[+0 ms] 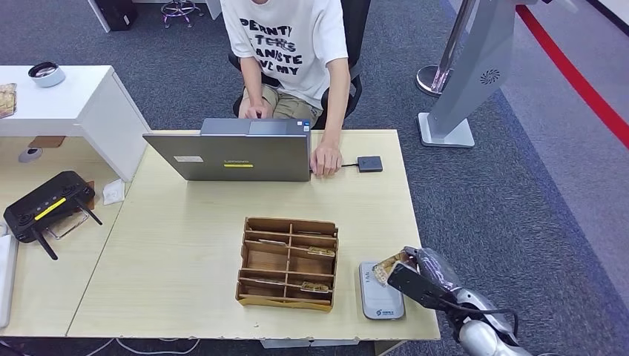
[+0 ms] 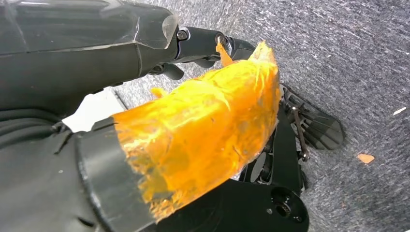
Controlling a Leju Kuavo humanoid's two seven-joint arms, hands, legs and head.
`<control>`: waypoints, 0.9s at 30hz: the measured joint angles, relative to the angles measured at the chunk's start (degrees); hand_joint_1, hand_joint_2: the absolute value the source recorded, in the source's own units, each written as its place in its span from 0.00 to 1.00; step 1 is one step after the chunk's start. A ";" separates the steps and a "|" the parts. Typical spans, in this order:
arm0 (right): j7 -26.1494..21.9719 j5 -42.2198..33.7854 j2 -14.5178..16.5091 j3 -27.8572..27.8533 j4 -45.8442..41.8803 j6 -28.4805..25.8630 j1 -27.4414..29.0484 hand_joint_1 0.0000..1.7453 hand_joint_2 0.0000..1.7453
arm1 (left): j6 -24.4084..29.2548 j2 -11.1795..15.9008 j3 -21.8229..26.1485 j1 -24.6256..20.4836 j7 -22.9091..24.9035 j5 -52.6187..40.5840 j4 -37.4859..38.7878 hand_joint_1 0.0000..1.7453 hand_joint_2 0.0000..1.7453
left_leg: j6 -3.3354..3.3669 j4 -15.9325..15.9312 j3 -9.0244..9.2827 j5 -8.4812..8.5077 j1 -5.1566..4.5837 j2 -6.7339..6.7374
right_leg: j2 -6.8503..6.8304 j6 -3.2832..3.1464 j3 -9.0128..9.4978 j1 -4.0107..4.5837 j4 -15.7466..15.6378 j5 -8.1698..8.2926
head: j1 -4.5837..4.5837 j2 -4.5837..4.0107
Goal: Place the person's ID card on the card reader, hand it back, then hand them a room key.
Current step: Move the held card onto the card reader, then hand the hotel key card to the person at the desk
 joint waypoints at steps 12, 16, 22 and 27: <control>0.16 0.78 -0.35 0.07 0.96 0.40 1.22 1.00 1.00 | 0.79 -0.54 2.25 0.04 -0.47 2.31 0.00 0.00 0.00 | 0.00 0.00 0.01 0.00 0.00 0.00 | 0.00 0.00 0.01 0.00 0.00 0.00 | -0.01 0.00; 0.17 0.84 -0.33 0.51 1.17 0.65 1.48 1.00 1.00 | 0.97 -0.68 2.79 0.05 -0.50 2.73 0.00 0.00 0.00 | 0.00 0.00 0.03 0.00 0.00 0.00 | 0.00 0.00 0.04 0.00 0.00 0.00 | 0.00 0.00; 0.17 0.84 -0.30 0.88 1.24 0.67 1.49 1.00 1.00 | 1.10 -0.81 3.11 0.05 -0.51 2.91 0.00 0.00 0.00 | 0.00 0.00 0.06 0.00 0.00 0.01 | 0.01 0.00 0.06 0.00 0.00 0.00 | -0.01 0.00; 0.17 0.84 -0.30 1.43 1.31 0.66 1.48 1.00 1.00 | 1.22 -0.91 3.32 0.06 -0.58 3.05 0.00 0.00 0.00 | 0.00 0.00 0.08 0.00 0.00 0.01 | 0.01 0.00 0.09 0.00 0.00 0.00 | 0.00 0.00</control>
